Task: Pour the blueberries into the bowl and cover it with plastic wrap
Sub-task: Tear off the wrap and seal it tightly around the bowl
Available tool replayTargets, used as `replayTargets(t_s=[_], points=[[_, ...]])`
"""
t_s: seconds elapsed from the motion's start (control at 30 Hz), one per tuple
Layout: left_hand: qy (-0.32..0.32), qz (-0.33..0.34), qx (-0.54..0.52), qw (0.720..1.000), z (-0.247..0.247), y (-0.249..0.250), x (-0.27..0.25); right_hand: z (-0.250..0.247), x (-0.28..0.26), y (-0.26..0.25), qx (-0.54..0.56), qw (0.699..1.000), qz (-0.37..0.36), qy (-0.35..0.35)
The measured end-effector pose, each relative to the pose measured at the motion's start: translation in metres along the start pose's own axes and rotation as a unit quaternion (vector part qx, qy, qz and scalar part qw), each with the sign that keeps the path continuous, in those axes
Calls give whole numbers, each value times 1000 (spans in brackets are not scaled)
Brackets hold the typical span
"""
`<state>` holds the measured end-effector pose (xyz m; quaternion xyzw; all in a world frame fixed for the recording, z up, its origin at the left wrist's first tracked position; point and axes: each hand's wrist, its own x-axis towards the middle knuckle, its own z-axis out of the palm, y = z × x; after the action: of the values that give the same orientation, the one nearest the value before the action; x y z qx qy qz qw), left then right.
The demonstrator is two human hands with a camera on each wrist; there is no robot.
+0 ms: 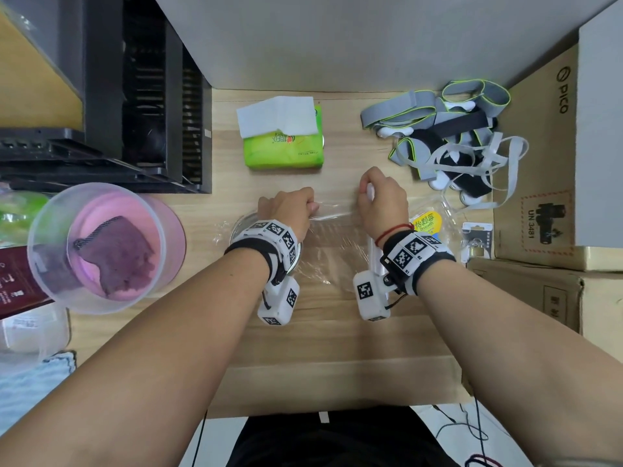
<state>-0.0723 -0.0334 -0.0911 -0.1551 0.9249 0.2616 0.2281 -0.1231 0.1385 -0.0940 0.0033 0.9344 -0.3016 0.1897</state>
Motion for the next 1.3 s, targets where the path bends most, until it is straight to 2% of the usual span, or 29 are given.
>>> replayTargets(t_s=[0.2, 0.67, 1.03, 1.3], points=[[13, 16, 15, 1000, 5, -3, 0, -11, 2, 7, 15, 998, 41, 49], [18, -6, -4, 1000, 21, -28, 15, -25, 9, 31, 23, 987, 70, 139], [69, 29, 32, 997, 17, -28, 14, -47, 6, 43, 33, 981, 92, 165], [67, 22, 21, 997, 13, -23, 10, -69, 2, 59, 29, 974, 130, 184]])
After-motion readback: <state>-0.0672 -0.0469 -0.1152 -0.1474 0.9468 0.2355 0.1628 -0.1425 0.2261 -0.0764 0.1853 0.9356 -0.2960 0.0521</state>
